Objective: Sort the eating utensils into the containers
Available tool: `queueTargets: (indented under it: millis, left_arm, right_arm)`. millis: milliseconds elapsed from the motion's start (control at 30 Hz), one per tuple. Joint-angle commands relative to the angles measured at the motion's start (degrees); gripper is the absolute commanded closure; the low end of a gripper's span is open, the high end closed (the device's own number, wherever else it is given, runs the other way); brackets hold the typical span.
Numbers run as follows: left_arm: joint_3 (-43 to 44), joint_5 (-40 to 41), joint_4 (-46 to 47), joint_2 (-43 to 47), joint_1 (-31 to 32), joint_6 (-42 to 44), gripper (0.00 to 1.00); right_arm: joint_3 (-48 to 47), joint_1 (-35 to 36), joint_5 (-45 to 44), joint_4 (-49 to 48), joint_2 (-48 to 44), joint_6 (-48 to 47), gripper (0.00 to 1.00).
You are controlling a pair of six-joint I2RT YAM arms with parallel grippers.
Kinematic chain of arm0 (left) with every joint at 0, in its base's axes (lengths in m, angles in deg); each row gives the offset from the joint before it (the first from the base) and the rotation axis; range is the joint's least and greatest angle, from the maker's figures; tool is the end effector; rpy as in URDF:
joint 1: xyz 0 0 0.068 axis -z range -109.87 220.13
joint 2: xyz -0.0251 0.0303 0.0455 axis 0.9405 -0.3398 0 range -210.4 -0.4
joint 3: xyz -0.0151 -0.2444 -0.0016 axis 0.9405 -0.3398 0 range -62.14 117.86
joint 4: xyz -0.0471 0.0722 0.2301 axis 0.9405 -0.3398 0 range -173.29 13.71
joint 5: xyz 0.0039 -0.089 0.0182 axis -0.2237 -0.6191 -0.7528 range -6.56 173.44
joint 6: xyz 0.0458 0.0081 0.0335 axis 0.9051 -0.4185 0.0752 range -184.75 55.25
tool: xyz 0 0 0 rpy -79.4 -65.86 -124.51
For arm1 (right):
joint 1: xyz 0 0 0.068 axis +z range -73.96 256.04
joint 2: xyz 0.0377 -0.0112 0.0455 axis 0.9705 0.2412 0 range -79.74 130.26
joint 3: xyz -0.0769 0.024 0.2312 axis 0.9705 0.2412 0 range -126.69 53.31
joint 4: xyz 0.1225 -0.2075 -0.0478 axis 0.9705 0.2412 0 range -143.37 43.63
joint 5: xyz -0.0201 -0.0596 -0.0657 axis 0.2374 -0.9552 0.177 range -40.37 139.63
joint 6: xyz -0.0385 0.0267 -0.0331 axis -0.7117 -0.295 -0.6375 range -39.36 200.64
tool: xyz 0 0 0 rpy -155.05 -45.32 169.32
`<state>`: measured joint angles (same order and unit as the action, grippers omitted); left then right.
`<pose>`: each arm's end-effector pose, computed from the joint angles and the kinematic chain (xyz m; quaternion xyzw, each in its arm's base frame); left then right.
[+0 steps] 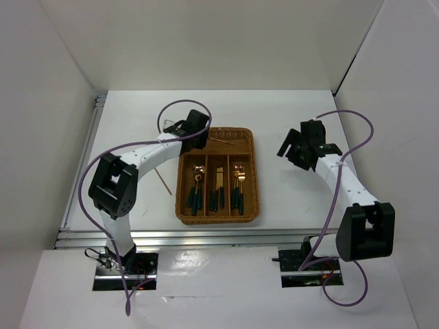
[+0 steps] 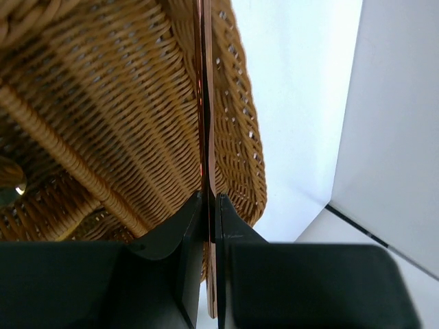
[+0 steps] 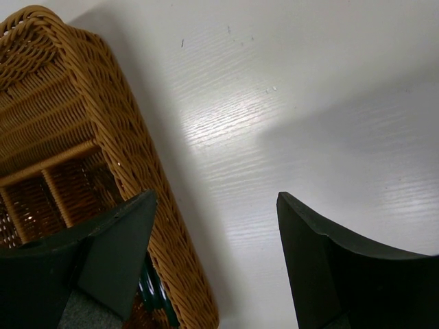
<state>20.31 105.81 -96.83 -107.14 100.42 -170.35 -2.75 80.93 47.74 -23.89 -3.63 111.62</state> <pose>0.3527 -0.1882 0.2208 -0.6123 0.6716 -0.2819 0.3075 0.2719 0.0219 0.2325 0.2173 0.9127 0.0917 0.3337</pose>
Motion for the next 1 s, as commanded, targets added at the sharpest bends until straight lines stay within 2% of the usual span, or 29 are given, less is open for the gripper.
queueTargets:
  millis: [0, 300, 400, 633, 900, 967]
  left_arm:
    - [2.27, 1.71, -1.88, -2.23, 1.88, -10.76, 0.95]
    - [9.12, 0.31, -13.55, -8.13, 3.03, -22.44, 0.92]
    - [8.60, 0.83, -14.27, -8.13, 3.03, -26.39, 0.83]
    - [10.18, -0.48, -11.37, -9.53, 3.03, -25.88, 0.71]
    - [13.96, -3.03, -10.14, -13.32, 4.17, -25.36, 0.71]
    - [12.74, -3.56, -8.04, -12.80, 4.17, -25.36, 0.65]
  right_arm:
    - [-0.90, 0.04, 1.45, -0.02, -3.16, -0.31, 0.21]
    - [0.86, 0.04, 2.68, -1.09, -4.22, -0.84, 0.21]
    - [0.86, 0.04, 3.21, -1.09, -4.22, -0.84, 0.21]
    - [1.38, 0.04, 3.21, -1.61, -4.22, -0.84, 0.21]
    - [1.91, 0.04, 3.21, -1.61, -4.75, -0.84, 0.21]
    - [1.91, 0.04, 3.21, -1.61, -5.28, -1.36, 0.21]
